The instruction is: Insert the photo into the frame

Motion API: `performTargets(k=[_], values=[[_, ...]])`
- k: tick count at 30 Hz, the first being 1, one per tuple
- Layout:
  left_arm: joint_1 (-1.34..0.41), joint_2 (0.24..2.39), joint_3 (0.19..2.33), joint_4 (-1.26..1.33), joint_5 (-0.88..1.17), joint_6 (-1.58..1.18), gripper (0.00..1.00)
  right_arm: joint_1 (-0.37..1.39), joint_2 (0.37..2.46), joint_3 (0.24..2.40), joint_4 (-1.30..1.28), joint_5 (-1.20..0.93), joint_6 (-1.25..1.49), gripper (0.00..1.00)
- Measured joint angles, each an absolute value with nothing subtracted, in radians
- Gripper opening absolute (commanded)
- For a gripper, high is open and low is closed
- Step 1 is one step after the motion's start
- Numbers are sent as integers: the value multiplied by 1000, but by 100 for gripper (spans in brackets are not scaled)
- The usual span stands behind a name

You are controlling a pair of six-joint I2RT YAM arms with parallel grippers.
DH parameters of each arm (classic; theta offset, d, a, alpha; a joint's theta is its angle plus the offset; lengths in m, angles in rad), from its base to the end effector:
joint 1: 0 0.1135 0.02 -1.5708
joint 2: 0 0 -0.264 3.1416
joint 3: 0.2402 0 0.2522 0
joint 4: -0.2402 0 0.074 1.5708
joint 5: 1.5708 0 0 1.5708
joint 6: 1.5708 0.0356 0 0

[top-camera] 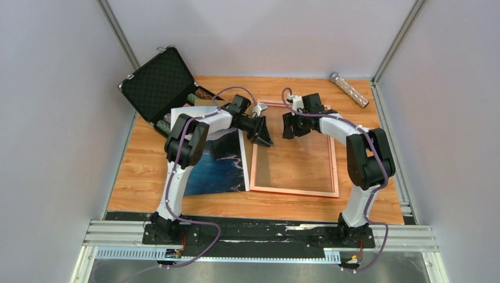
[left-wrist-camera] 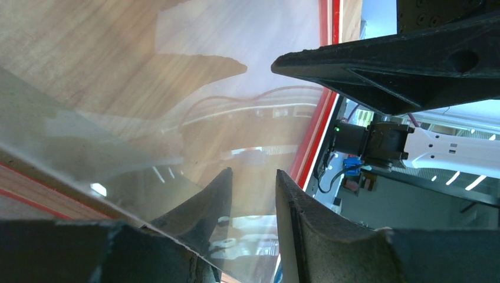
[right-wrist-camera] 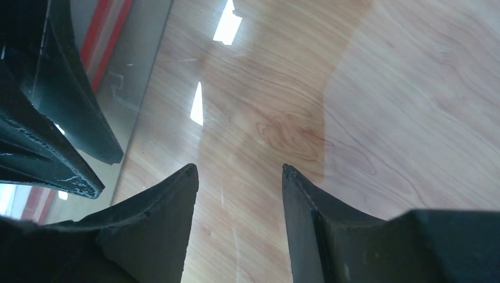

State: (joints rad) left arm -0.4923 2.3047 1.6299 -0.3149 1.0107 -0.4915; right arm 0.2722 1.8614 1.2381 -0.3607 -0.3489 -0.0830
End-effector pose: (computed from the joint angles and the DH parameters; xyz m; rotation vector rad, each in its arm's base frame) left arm 0.4057 -0.2518 0.1257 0.4362 2.6304 -1.6544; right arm 0.3715 0.1163 0.1827 -0.5826 2.4794 0.5188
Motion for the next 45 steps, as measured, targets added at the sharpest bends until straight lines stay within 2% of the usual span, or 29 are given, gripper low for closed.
performTargets(k=[12,18,24,35,43,45], values=[[-492,2305,1630,-315,1011,-492,43,274,1865,1238,-358,-315,-100,53],[-492,2305,1630,-316,1011,-492,47,274,1865,1237,-357,-311,-106,52],[-496,2296,1630,-319,1015,-492,64,274,1873,1229,-343,-311,-108,52],[-506,2257,1630,-359,966,-449,78,271,1878,1216,-325,-314,-112,51],[-508,2216,1630,-429,900,-382,94,263,1878,1210,-316,-322,-112,51],[-509,2204,1630,-447,885,-365,96,260,1878,1209,-315,-325,-111,51]])
